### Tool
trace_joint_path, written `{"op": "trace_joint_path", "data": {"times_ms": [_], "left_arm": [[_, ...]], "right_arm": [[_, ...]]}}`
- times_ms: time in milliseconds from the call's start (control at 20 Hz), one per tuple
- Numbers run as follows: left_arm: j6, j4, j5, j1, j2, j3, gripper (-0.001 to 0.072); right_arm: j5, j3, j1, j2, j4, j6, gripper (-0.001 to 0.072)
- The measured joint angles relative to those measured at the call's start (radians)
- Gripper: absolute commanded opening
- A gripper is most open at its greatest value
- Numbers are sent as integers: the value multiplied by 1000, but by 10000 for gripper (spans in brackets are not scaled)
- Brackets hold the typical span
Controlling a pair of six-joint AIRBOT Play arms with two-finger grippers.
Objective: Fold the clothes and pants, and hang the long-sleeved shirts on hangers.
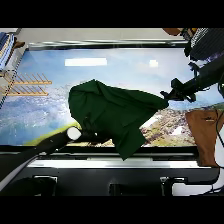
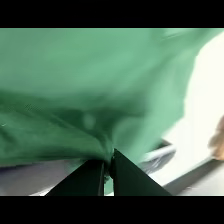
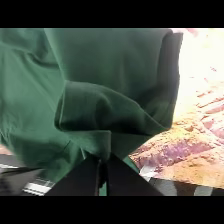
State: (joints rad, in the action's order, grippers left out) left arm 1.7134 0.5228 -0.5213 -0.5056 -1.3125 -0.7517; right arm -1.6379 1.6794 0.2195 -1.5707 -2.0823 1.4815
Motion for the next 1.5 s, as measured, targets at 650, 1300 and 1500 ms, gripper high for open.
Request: {"op": "trace_joint_path", "data": {"times_ms": [650,1300,1500], "left_arm": [[-118,215,-194,886,708,-627,14],[-98,177,-435,1210,668,-749,13],[-210,167,-495,1057,396,-743,14]], "right_arm": [[464,8,0,726,-31,5,34],[592,11,0,865,-38,-177,34],[436,9,0,588,-49,-212,34]]}}
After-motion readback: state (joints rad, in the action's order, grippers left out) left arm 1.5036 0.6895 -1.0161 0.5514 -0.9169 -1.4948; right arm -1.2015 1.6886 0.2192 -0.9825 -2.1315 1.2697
